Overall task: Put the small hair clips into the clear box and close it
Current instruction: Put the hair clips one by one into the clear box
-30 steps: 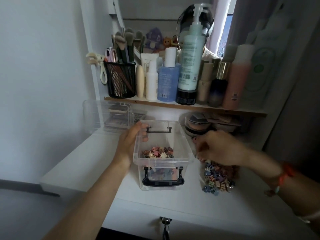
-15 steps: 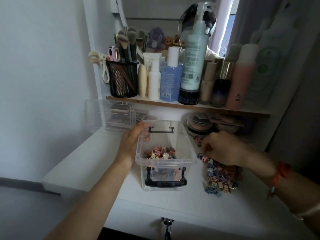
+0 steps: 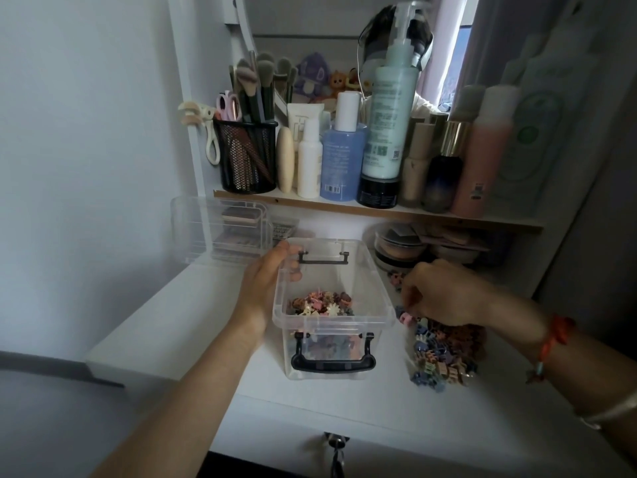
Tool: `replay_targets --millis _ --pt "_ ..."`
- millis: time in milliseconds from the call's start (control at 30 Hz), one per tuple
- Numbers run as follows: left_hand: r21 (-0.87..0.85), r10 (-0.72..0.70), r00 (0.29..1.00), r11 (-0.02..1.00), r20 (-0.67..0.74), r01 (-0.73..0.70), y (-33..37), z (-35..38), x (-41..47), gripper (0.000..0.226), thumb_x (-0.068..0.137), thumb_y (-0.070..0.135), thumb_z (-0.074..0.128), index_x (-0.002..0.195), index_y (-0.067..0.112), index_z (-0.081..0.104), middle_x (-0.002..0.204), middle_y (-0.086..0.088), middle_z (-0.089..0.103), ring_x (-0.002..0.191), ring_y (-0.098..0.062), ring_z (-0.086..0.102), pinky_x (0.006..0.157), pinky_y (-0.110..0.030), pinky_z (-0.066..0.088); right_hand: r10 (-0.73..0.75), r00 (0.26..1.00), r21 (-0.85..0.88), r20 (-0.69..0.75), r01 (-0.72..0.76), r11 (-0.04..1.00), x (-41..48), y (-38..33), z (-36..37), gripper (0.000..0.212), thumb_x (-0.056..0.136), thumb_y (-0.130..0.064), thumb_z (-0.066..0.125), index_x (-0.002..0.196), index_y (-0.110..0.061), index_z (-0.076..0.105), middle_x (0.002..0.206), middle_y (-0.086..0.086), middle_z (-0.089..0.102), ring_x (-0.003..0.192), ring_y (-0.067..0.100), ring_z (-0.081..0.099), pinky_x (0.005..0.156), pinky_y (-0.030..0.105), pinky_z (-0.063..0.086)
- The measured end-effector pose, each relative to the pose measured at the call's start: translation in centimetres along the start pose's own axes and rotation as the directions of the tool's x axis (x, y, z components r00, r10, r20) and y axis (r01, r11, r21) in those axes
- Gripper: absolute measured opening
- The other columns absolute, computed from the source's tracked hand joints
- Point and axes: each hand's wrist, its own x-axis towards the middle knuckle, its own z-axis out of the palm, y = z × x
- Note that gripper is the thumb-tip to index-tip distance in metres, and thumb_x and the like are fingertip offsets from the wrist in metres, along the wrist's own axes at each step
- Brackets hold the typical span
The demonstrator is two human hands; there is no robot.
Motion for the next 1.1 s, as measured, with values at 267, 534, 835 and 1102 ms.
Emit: replay_targets --millis 267,534,835,1102 --pt "0.006 0.004 1.0 1.0 0.015 -0.004 -0.2 -0.1 0.2 0.026 0.093 0.031 0.045 0.08 0.022 0.066 0.077 0.0 0.064 0.071 -0.016 0.059 0.084 -0.037 0.042 -0.043 0.94 0.688 -0.338 0.278 0.671 -0.1 -2.5 -3.8 0.014 0.081 -0.018 0.066 0.094 -0.015 0.066 0.089 0.0 0.065 0.08 0.007 0.059 0.075 0.008 0.042" --pt "0.002 0.0 1.0 1.0 0.008 0.0 -0.2 0.0 0.3 0.027 0.094 0.031 0.044 0.078 0.023 0.065 0.074 0.001 0.063 0.07 -0.016 0.059 0.081 -0.037 0.041 -0.013 0.998 0.084 -0.067 0.018 0.996 0.2 -0.8 0.7 0.02 0.087 -0.023 0.055 0.101 -0.016 0.067 0.103 0.003 0.069 0.097 0.02 0.063 0.074 0.024 0.044" --pt "-0.014 -0.009 1.0 1.0 0.006 0.009 -0.1 -0.1 0.1 0.026 0.093 0.03 0.046 0.078 0.021 0.064 0.075 -0.001 0.062 0.07 -0.016 0.058 0.085 -0.036 0.041 0.081 0.931 0.439 -0.357 0.091 0.894 0.8 -1.4 -1.0 0.013 0.085 -0.009 0.059 0.082 -0.014 0.07 0.087 0.001 0.069 0.079 0.011 0.062 0.074 0.013 0.047" --pt "-0.002 -0.023 1.0 1.0 -0.006 0.023 0.0 0.0 0.1 0.026 0.093 0.031 0.045 0.078 0.022 0.064 0.077 -0.001 0.063 0.071 -0.016 0.058 0.083 -0.036 0.04 -0.028 0.957 0.516 -0.288 0.179 0.838 0.3 -0.8 -2.6 0.007 0.082 -0.012 0.065 0.084 -0.017 0.069 0.08 -0.004 0.065 0.078 0.01 0.06 0.064 0.006 0.041"
